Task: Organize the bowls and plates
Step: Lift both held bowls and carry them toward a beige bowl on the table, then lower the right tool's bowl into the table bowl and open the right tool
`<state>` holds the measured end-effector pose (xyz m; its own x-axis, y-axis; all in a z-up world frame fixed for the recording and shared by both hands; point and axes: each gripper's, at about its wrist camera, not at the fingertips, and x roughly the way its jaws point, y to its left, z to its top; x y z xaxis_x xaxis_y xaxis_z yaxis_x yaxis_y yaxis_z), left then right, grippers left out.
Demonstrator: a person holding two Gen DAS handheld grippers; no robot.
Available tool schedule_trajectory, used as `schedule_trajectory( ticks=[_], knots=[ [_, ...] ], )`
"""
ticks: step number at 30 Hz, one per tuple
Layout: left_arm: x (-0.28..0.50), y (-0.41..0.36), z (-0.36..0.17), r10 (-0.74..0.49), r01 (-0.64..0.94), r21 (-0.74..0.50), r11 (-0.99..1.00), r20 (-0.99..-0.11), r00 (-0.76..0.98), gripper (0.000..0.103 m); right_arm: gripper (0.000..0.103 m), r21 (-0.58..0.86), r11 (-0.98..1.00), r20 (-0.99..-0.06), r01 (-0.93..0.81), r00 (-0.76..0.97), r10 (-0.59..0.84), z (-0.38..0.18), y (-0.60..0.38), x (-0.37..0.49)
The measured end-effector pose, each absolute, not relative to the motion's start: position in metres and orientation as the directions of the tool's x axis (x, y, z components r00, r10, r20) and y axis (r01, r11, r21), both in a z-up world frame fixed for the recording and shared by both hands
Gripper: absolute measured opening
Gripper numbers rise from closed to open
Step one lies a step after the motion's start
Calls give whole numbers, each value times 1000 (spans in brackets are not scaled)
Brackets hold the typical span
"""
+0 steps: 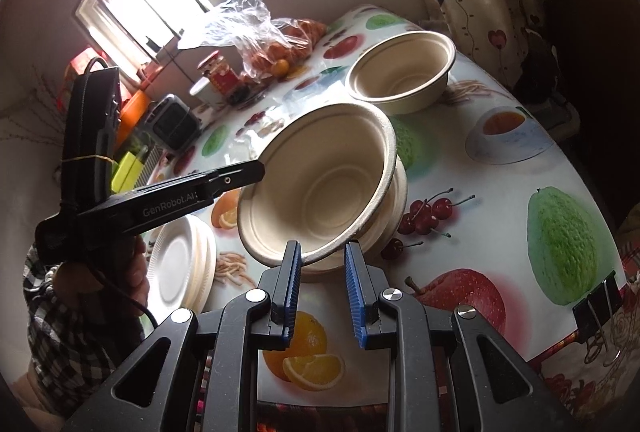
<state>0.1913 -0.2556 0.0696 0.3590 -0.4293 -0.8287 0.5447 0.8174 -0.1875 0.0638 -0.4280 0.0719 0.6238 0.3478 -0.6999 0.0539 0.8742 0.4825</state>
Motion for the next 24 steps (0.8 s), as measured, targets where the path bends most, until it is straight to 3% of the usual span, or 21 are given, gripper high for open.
schedule_trajectory(
  ticks=[24],
  knots=[
    [190,-256,56,-396,535,-169,828,-852,343,9,22,482,874,-720,65,598,352,60,-426,66]
  ],
)
